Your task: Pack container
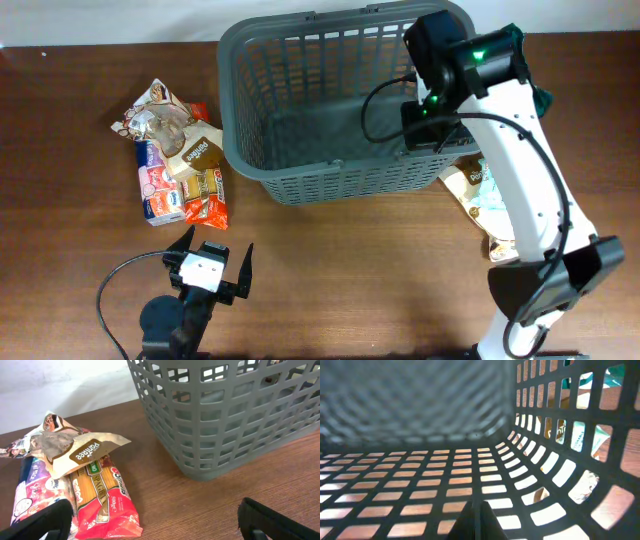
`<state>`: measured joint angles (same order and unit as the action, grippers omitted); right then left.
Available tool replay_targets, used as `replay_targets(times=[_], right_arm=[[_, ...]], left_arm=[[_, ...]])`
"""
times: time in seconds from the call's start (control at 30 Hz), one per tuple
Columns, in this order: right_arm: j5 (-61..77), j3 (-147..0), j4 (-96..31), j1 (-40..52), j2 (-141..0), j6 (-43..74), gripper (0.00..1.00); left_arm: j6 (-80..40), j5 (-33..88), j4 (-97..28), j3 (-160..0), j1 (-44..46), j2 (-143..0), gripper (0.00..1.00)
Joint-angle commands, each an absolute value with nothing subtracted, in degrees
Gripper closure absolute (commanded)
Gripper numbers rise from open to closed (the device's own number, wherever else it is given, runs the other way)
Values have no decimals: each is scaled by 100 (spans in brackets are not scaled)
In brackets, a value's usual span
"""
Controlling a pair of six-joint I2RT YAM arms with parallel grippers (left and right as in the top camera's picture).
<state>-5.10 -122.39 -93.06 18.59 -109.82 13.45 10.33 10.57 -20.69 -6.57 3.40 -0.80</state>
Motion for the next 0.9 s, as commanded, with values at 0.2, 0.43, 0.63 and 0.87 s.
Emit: replay_targets(times=[0.2, 0.43, 0.63, 0.87], right_arm=[[-392, -12293, -9006, 2023, -10571, 1404, 96], [1225, -12538, -7609, 2287, -10547, 1374, 96], [1439, -12527, -6855, 3072, -10718, 1400, 96], [661, -12752, -6810, 3367, -10536, 1402, 96]], left_arm=[[1127, 1135, -2058, -633, 305, -34, 1], [1127, 1133, -2058, -633, 305, -34, 1], [1127, 1133, -2058, -633, 305, -34, 1], [1127, 1133, -2058, -633, 305, -34, 1]])
